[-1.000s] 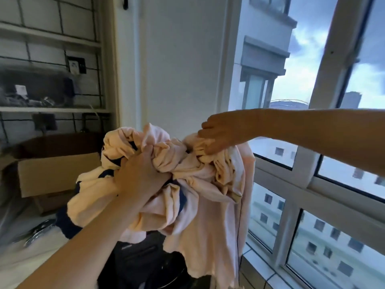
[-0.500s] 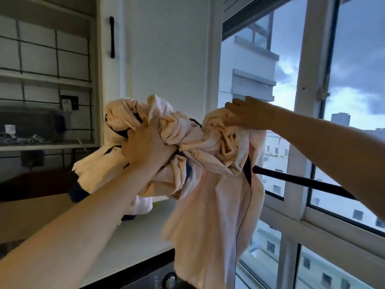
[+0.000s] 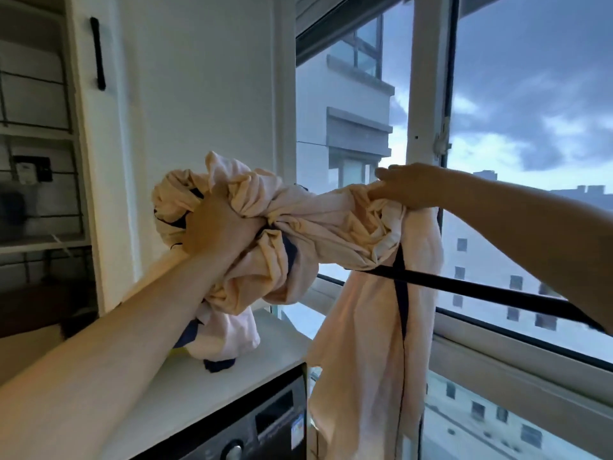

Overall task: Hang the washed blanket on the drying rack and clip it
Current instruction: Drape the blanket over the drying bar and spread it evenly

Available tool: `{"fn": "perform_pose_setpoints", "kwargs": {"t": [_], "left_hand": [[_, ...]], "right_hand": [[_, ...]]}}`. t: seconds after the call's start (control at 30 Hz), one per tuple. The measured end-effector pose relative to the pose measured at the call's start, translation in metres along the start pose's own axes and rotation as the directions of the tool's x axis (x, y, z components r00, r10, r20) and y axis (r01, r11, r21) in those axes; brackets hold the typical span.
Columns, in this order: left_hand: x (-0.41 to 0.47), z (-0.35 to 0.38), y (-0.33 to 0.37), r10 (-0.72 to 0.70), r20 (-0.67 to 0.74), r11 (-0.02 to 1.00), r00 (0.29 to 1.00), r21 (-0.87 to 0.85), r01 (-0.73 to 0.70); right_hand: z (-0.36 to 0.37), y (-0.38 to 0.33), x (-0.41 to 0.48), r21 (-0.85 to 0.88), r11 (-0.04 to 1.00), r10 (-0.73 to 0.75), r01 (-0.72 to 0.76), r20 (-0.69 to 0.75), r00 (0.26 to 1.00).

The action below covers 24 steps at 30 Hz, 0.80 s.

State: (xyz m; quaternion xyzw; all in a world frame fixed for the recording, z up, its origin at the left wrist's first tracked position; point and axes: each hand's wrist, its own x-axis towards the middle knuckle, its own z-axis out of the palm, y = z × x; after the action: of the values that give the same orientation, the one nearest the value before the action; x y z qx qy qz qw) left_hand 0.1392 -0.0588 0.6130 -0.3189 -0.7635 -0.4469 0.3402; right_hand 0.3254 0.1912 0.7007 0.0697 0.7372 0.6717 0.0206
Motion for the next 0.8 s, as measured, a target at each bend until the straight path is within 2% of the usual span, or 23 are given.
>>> {"fn": "perform_pose_setpoints", "kwargs": {"t": [0.1,0.2,0.27,0.37,0.47,0.53,0.6,0.67,0.73,0.77,0.8], "left_hand": [[-0.012,0.008,0.023,0.032,-0.007,0.999,0.999,-0.041,-0.033],[-0.023,0.006,0.042,0.096,-0.007,0.994,0.995,-0.058,-0.096],[-0.034,0.004,0.05,0.11,0.006,0.991,0.994,-0.071,-0.109],[-0.05,0.003,0.057,0.13,-0.002,0.989,0.992,-0.069,-0.13],[-0.067,0.002,0.063,0.159,-0.009,0.984,0.987,-0.077,-0.159],[-0.078,0.0,0.065,0.139,-0.005,0.986,0.99,-0.09,-0.139],[-0.089,-0.002,0.066,0.139,-0.015,0.987,0.99,-0.082,-0.139],[-0.096,-0.004,0.066,0.126,-0.012,0.989,0.992,-0.08,-0.127],[-0.106,-0.004,0.064,0.143,0.013,0.988,0.99,-0.067,-0.142],[-0.112,-0.004,0.064,0.157,0.023,0.986,0.987,-0.054,-0.156],[-0.117,-0.002,0.062,0.166,0.034,0.985,0.985,-0.044,-0.165]], "right_hand": [[0.016,-0.001,-0.022,0.102,0.988,-0.122,0.12,0.017,0.992],[0.019,-0.005,-0.049,0.357,0.934,-0.017,-0.022,0.105,0.994],[0.016,-0.012,-0.068,0.534,0.838,0.03,-0.117,0.169,0.985],[0.02,-0.027,-0.087,0.696,0.701,0.048,-0.153,0.168,0.985],[0.023,-0.04,-0.099,0.863,0.457,0.026,-0.215,0.229,0.973],[0.022,-0.046,-0.109,0.92,0.285,-0.069,-0.268,0.298,0.952],[0.02,-0.046,-0.12,0.931,0.009,-0.218,-0.364,0.357,0.908],[0.011,-0.041,-0.125,0.877,-0.231,-0.307,-0.421,0.345,0.887],[0.0,-0.031,-0.122,0.808,-0.455,-0.266,-0.374,0.277,0.923],[-0.011,-0.029,-0.118,0.796,-0.517,-0.228,-0.316,0.228,0.947],[-0.021,-0.029,-0.111,0.803,-0.531,-0.199,-0.27,0.192,0.961]]}}
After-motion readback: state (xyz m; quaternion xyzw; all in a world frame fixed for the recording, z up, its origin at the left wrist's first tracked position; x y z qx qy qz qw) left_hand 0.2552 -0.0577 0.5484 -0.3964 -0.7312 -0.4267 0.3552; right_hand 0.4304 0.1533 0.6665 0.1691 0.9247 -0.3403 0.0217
